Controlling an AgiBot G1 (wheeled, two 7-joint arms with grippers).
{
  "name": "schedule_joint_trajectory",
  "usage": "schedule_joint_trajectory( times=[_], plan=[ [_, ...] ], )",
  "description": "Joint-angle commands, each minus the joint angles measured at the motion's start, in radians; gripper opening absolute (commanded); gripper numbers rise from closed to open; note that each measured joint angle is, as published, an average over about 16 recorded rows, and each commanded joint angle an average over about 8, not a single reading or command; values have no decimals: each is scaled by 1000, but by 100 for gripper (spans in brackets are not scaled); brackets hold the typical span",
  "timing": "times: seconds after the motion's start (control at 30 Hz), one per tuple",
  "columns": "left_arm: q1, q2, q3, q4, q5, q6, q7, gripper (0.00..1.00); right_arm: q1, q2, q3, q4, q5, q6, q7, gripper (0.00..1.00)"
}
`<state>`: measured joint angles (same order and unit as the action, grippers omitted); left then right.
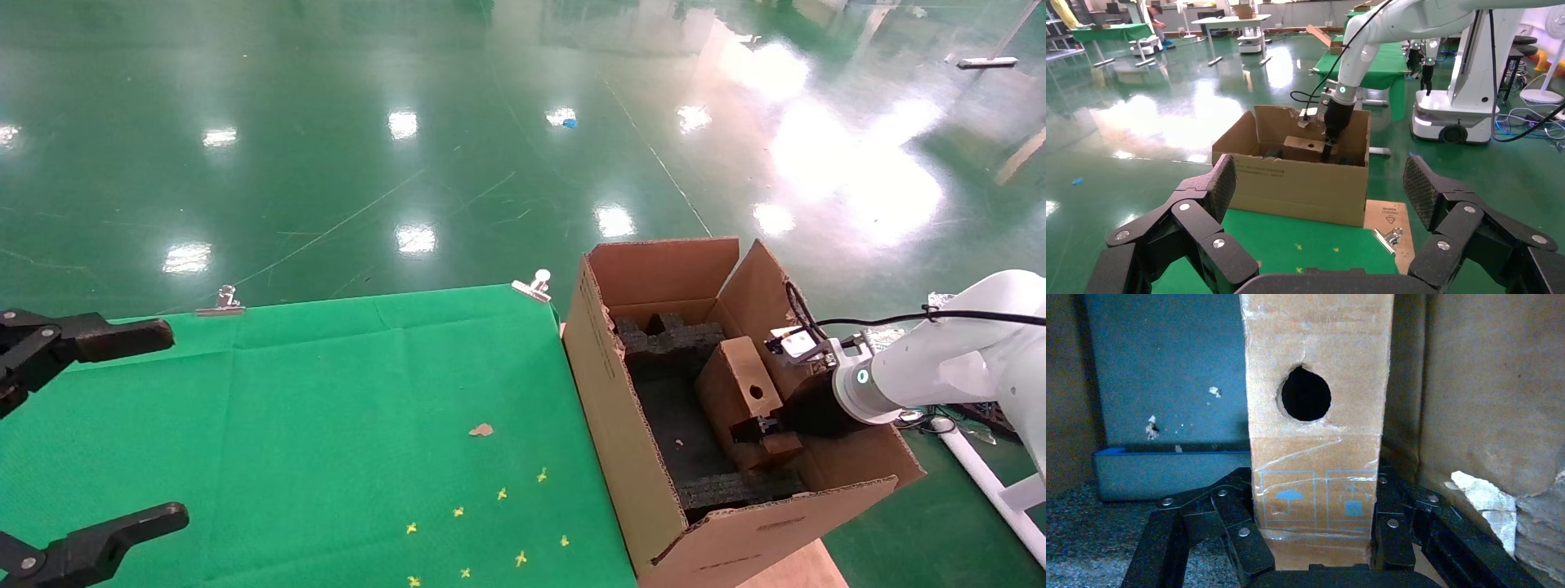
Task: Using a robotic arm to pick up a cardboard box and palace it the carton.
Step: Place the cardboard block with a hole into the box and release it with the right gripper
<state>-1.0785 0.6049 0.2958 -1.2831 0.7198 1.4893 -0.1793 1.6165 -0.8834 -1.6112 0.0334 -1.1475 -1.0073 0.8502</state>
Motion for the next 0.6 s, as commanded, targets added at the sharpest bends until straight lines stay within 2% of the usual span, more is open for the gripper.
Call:
schedule_joint_trajectory(
  times=[0.03, 0.6],
  plan=[
    [0, 0, 0, 0, 0, 0, 0, 100, 2, 0, 2, -5, 3, -4, -5, 100],
    [0, 0, 1, 0, -1, 0, 1, 100, 85, -4, -9, -27, -14, -38, -7, 100]
  ],
)
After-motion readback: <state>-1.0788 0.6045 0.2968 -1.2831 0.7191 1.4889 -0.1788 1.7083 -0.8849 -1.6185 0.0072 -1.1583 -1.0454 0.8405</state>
